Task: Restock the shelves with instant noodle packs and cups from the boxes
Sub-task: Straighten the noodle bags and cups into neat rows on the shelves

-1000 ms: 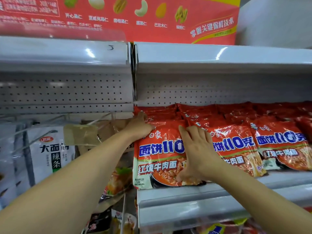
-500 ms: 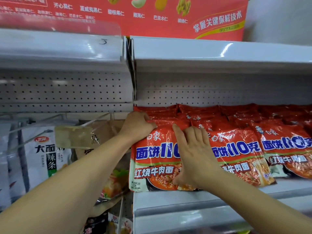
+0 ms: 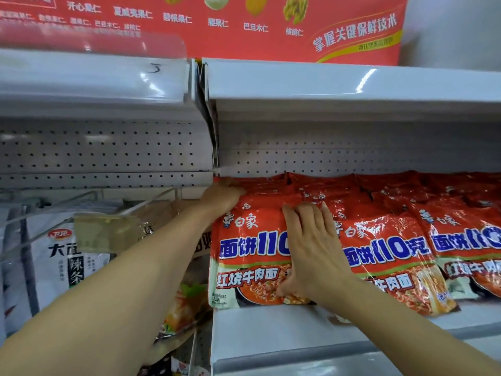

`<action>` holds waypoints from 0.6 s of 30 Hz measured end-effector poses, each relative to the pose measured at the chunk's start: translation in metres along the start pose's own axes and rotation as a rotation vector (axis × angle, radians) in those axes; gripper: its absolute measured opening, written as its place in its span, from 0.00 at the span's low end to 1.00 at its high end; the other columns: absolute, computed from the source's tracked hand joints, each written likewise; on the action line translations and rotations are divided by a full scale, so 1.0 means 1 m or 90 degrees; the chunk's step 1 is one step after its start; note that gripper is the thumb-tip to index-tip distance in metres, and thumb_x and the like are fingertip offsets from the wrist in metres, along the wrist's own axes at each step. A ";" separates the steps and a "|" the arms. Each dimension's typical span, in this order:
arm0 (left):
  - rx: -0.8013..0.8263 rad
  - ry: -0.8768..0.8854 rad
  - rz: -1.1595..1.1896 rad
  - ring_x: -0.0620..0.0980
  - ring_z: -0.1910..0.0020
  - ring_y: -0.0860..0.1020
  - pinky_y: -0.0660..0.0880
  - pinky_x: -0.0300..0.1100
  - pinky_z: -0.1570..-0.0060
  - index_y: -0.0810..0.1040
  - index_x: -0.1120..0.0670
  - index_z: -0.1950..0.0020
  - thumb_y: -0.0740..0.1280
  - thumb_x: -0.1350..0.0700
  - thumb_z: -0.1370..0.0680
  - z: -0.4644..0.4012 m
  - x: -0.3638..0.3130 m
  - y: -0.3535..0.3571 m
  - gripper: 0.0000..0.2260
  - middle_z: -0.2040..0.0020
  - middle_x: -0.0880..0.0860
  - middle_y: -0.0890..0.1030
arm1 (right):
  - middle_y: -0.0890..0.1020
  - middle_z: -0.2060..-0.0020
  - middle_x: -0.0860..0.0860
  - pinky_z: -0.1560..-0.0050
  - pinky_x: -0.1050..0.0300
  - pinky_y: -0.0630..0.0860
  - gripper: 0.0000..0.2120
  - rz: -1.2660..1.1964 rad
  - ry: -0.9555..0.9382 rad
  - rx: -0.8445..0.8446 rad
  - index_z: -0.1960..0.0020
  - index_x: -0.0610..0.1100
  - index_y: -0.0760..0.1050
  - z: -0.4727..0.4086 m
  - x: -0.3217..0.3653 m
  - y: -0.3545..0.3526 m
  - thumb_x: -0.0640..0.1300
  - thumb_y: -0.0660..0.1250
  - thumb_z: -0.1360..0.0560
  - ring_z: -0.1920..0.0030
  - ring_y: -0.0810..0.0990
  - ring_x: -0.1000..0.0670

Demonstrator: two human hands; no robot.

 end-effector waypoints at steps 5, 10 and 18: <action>0.052 0.008 -0.085 0.51 0.54 0.82 0.76 0.46 0.44 0.77 0.54 0.50 0.59 0.50 0.19 -0.005 -0.007 0.005 0.10 0.53 0.55 0.83 | 0.64 0.32 0.46 0.28 0.49 0.37 0.65 -0.007 -0.069 0.108 0.25 0.45 0.45 -0.004 0.006 -0.004 0.68 0.77 0.48 0.29 0.62 0.43; -0.070 0.106 -0.131 0.38 0.65 0.72 0.66 0.31 0.64 0.78 0.56 0.47 0.60 0.52 0.19 0.000 -0.004 0.001 0.10 0.62 0.44 0.75 | 0.77 0.49 0.42 0.33 0.41 0.65 0.67 -0.005 -0.026 -0.033 0.31 0.40 0.63 0.007 0.011 -0.004 0.64 0.80 0.65 0.46 0.78 0.40; -0.052 0.076 -0.262 0.51 0.42 0.76 0.70 0.50 0.38 0.72 0.47 0.36 0.61 0.44 0.22 -0.012 -0.004 -0.003 0.16 0.36 0.53 0.75 | 0.77 0.49 0.42 0.35 0.39 0.68 0.68 -0.002 -0.005 -0.042 0.30 0.40 0.63 0.005 0.010 -0.002 0.66 0.79 0.64 0.46 0.78 0.39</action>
Point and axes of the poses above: each hand's wrist, its own z-axis away from the middle knuckle, its own y-axis out of the palm, x = y × z, the point moved 5 cm from there along -z, towards the middle knuckle
